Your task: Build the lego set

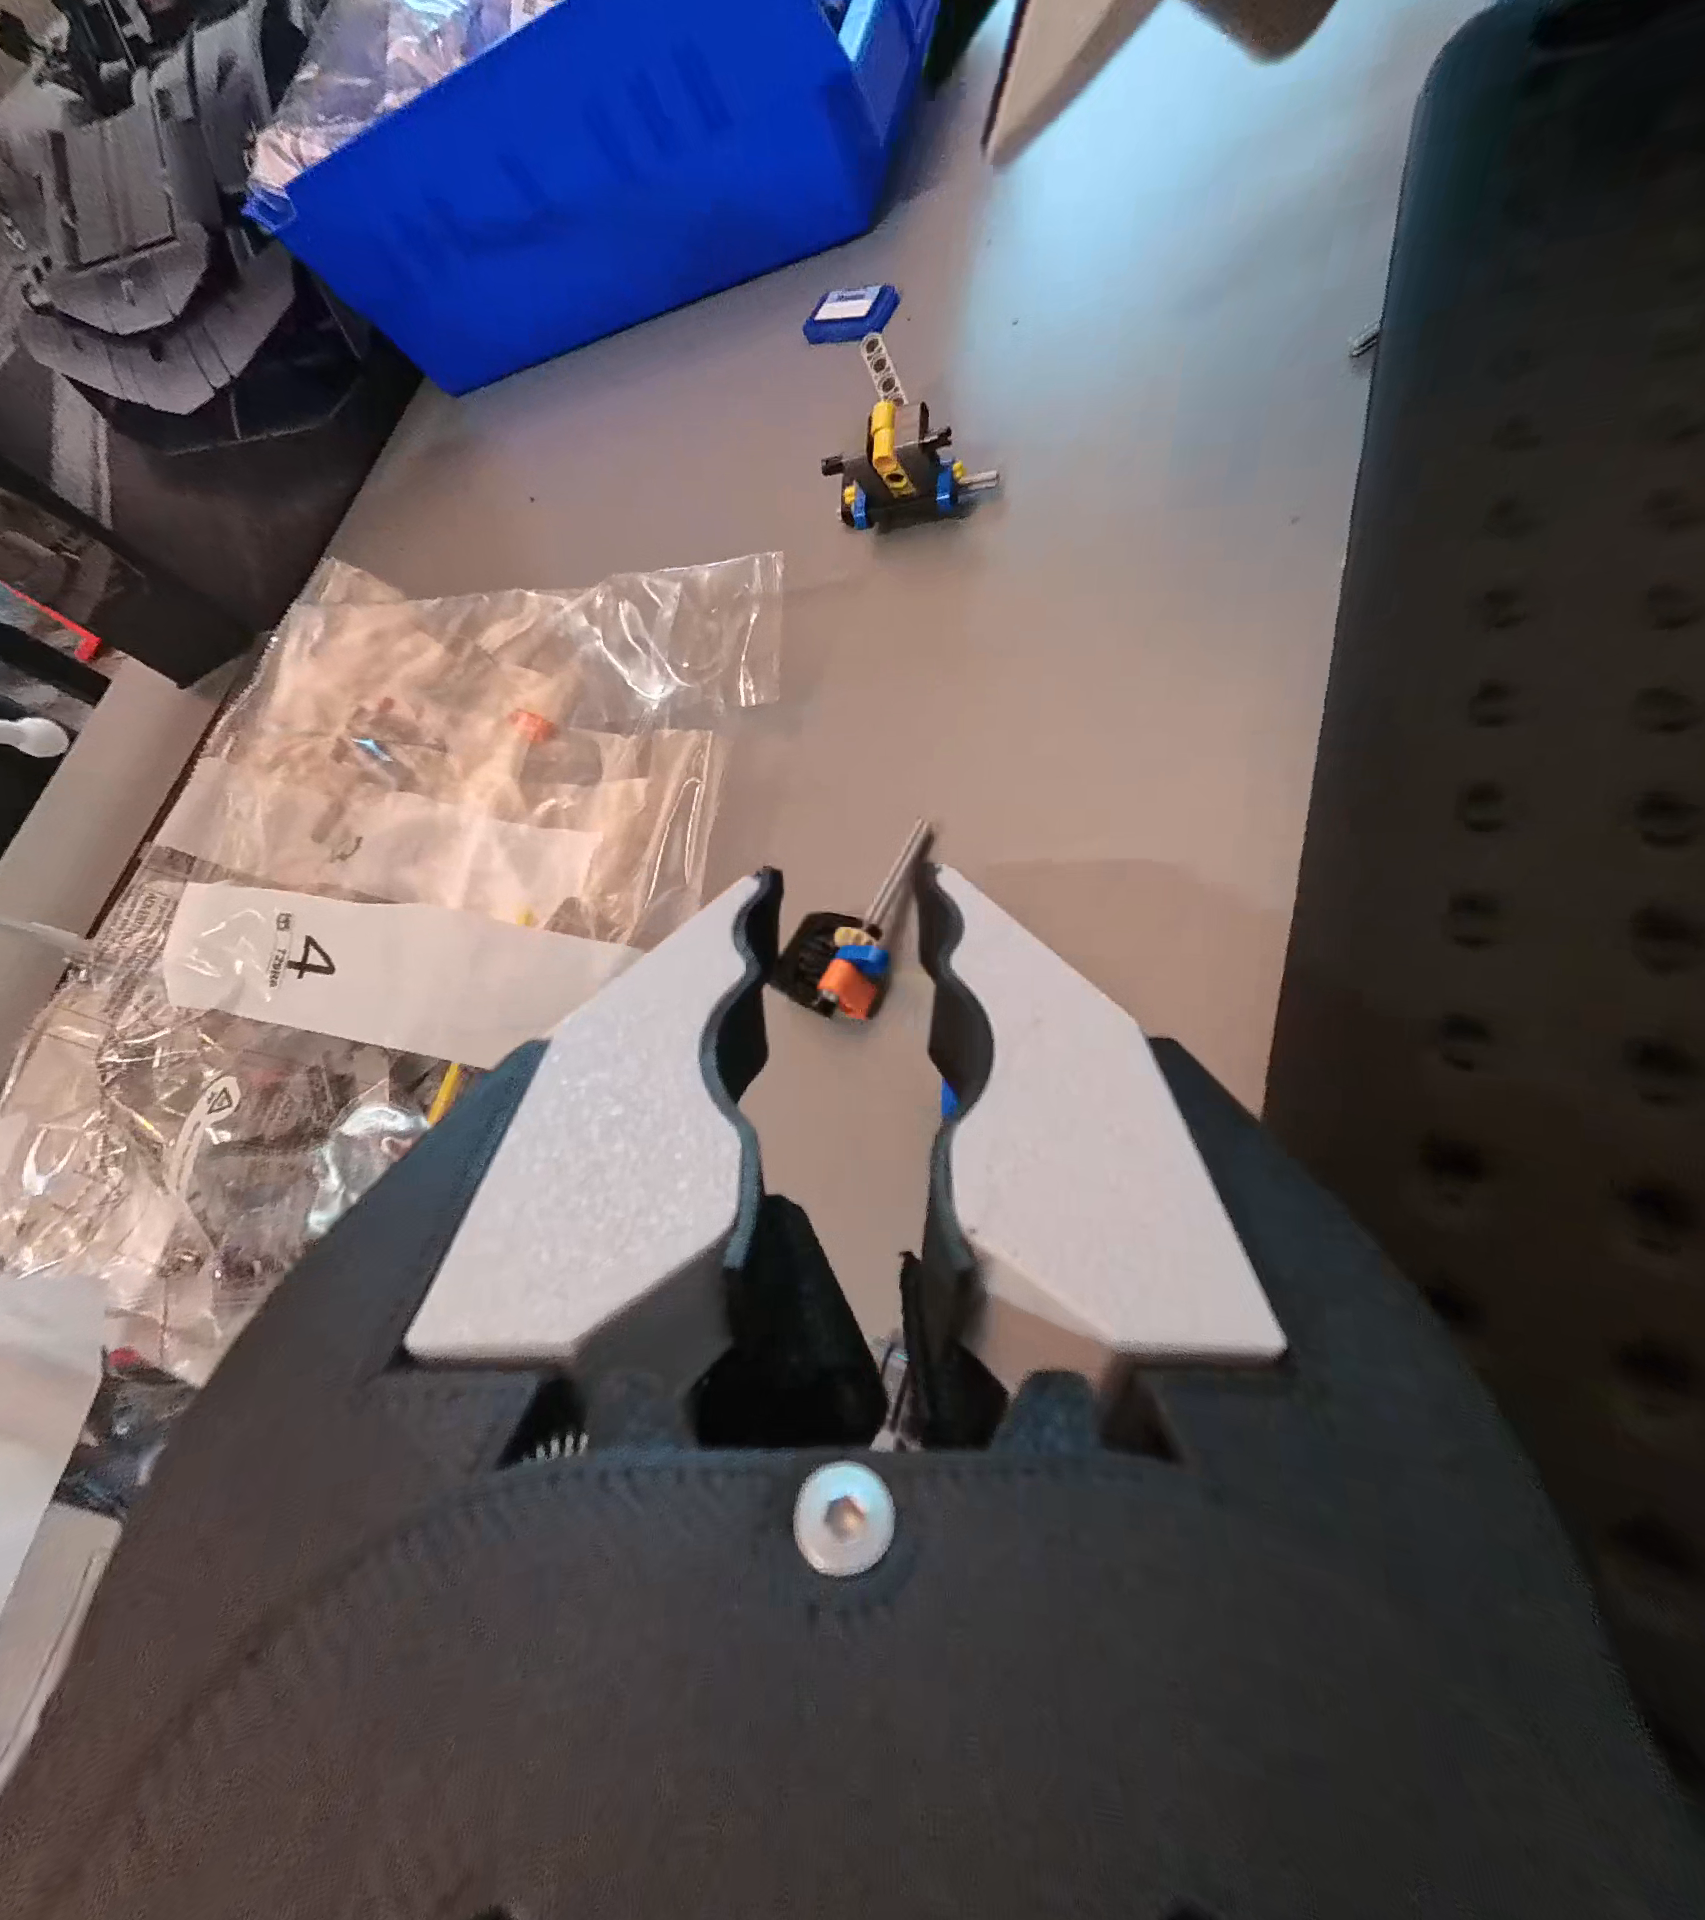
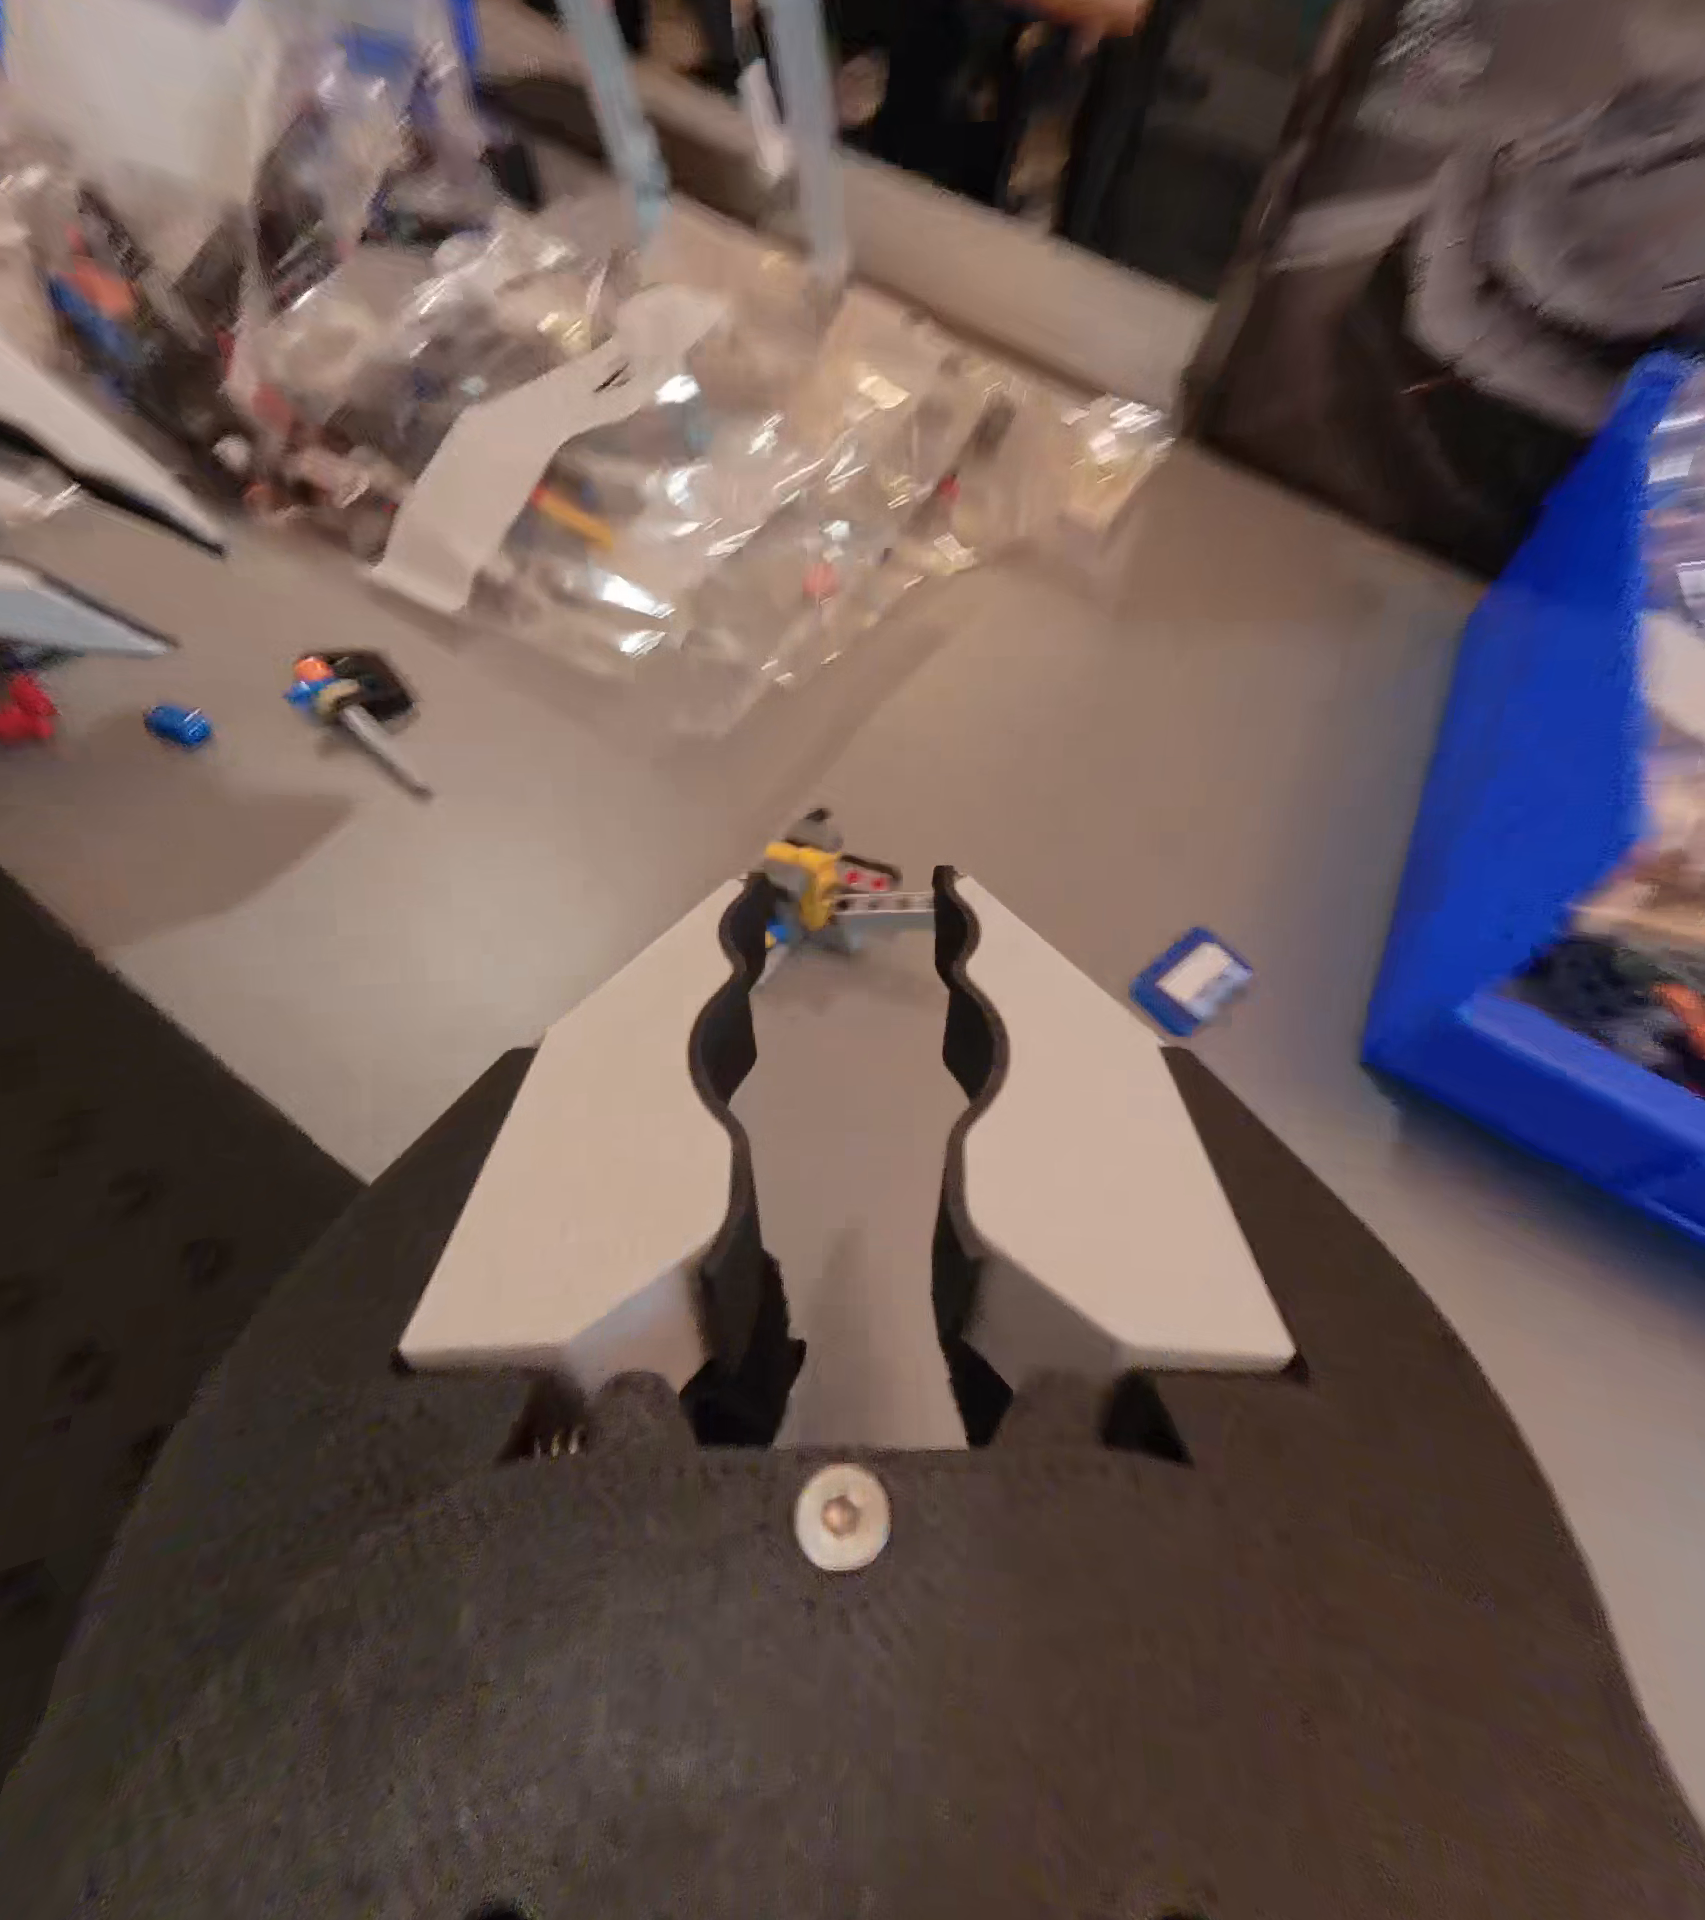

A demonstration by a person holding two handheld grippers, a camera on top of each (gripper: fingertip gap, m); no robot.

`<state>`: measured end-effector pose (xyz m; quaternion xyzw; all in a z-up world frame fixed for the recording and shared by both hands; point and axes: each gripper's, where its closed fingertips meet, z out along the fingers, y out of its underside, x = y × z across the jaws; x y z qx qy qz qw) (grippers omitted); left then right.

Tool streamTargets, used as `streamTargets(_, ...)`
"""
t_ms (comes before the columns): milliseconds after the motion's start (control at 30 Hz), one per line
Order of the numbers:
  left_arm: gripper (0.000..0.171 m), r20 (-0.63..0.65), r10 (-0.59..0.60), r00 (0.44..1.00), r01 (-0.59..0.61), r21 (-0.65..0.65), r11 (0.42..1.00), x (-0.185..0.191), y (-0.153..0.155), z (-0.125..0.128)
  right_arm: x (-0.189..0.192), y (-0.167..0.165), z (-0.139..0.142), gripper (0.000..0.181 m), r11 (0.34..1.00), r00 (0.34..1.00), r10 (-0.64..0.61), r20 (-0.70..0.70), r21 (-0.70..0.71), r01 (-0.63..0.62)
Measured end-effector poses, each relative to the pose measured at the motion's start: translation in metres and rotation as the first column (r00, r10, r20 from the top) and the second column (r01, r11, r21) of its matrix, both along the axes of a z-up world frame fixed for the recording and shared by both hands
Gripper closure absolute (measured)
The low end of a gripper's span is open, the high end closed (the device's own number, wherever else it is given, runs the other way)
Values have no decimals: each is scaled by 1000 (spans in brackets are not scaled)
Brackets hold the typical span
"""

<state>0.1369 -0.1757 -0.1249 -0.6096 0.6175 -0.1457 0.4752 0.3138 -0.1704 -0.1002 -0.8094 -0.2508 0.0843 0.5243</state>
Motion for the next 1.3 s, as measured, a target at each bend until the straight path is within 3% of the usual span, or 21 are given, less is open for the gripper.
streamTargets(133,145,-3,2,1000,-2,-41,999,-1,0,-5,-18,20,-26,128,992,994,77,75,-108,-69)
streamTargets(300,141,3,24,1000,-24,-64,998,-3,4,-5,-27,36,-49,127,976,970,113,213,-206,-68)
streamTargets(367,138,9,37,999,-36,-74,997,-4,7,-4,-26,38,-61,139,965,960,119,251,-257,-53)
streamTargets(400,137,14,40,999,-38,-80,996,-5,8,-3,-27,39,-65,155,963,959,119,257,-266,-48)
streamTargets(467,137,26,41,999,-39,-78,996,-5,8,-1,-30,37,-65,157,963,955,139,262,-261,-69)
streamTargets(533,136,30,40,999,-38,-73,997,-6,8,1,-39,32,-55,158,964,965,171,199,-236,-122)
streamTargets(600,132,47,29,998,-26,-60,998,-5,6,5,-65,19,-33,158,947,961,274,27,-183,-265)
streamTargets(700,124,108,-11,994,16,-49,999,-1,0,16,-104,-10,5,159,866,859,488,-152,-38,-499)
streamTargets(767,114,145,-48,988,55,-45,998,1,-7,23,-125,-29,24,160,789,776,613,-149,79,-609)
streamTargets(867,116,193,-119,974,128,-32,991,3,-18,34,-147,-51,28,160,697,692,717,-80,112,-709)
streamTargets(1000,128,233,-225,946,245,-63,967,6,-37,39,-166,-64,27,160,612,609,791,-62,120,-782)
streamTargets(1233,139,173,-289,942,294,-4,956,11,-50,31,-176,-76,35,161,529,510,848,-146,154,-835)
streamTargets(1300,137,168,-277,946,276,27,961,11,-47,32,-175,-75,35,161,535,508,840,-192,133,-834)
